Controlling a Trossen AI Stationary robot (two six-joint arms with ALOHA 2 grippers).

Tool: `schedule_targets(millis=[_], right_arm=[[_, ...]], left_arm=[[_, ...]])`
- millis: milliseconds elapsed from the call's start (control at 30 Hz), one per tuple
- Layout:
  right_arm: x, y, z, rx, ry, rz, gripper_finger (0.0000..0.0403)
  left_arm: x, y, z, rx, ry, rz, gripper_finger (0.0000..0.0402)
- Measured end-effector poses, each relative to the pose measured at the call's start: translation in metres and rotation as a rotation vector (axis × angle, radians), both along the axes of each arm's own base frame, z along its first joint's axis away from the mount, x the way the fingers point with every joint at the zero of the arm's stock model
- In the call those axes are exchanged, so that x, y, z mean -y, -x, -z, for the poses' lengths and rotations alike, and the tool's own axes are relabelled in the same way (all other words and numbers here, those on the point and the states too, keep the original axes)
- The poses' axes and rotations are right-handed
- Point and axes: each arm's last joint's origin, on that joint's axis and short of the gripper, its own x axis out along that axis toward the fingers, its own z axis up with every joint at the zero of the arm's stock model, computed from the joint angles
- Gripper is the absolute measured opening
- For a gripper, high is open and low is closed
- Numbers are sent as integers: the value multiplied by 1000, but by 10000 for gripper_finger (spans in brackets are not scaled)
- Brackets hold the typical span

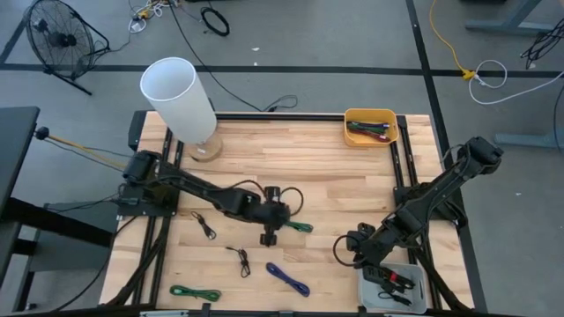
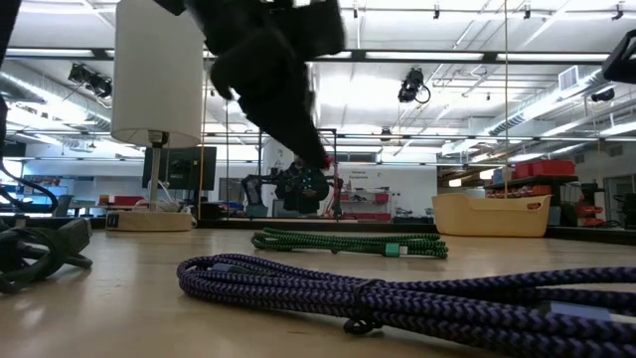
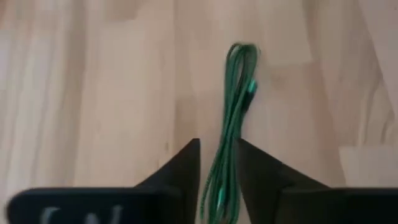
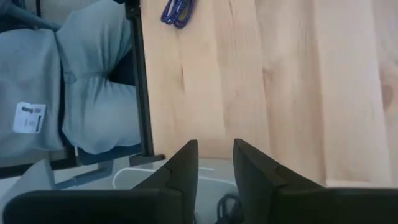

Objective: Pick & Place USB Port
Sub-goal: Put the black and green USB cable into the yellow bin

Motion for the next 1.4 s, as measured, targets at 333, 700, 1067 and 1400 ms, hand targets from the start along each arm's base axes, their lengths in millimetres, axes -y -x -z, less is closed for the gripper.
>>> schedule_targets(millis=[333,700,1067,1400], right_arm=[[-1,-2,-1,51,17,-16,103],[-1,-5,-3,113,50,-25,100],[-1,-6,-4,149,65,-35,100],[-1,-7,-4,164,77,-41,100]], left_arm=[[-6,-14,18,-113,40,6,190],[-5,-19,39,-168,99,-3,191],[-20,-25,66,-244,134,-86,167],[-21,-23,57,-204,145,-153,19]])
